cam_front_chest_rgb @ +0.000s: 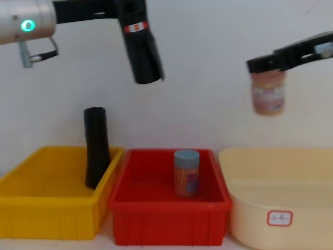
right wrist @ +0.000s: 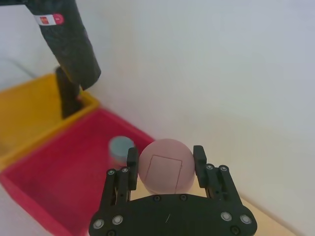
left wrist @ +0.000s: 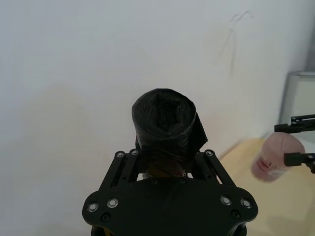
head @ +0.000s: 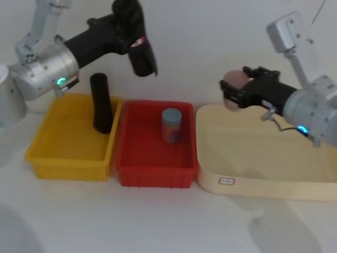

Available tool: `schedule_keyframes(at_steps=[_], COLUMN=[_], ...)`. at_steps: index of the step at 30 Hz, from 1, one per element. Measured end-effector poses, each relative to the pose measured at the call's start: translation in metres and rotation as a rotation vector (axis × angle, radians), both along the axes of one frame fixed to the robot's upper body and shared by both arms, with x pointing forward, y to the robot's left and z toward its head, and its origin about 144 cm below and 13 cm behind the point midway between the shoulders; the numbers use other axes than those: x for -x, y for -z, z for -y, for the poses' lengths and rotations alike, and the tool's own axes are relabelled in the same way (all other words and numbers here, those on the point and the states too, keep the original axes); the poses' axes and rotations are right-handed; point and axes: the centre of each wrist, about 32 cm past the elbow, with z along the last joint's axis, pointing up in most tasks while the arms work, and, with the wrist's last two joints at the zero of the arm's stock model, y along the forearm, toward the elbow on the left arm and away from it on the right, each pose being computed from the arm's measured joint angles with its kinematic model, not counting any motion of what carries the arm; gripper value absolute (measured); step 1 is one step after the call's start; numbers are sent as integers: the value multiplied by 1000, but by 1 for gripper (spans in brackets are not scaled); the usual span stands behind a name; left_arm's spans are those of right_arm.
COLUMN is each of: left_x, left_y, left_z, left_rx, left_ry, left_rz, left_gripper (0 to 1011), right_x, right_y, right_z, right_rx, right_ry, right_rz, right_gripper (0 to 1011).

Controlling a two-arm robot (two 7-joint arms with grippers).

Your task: Pick up the garbage bag with the one hand and transfer it to the other hand.

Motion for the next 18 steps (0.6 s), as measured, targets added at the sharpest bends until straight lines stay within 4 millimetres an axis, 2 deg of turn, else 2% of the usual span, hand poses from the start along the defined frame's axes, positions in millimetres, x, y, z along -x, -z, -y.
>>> schedule_keyframes(at_steps=[6, 8, 12, 18], left_x=[-15, -23, -30, -46], left_y=[-3, -3, -1, 6], left_z=[23, 37, 50, 80], left_rx=[8, 13, 17, 27], left_ry=[79, 128, 176, 274], left_rz=[-3, -11, -23, -67], left_gripper=[379, 379, 379, 379], right_x=[18, 26, 33, 43], right_y=[-9, -12, -14, -13], right_z=[17, 25, 33, 46], right_rx=[27, 36, 39, 20], right_ry=[91, 140, 188, 268], right_rz=[19, 24, 25, 15], right_gripper=[646, 646, 646, 646])
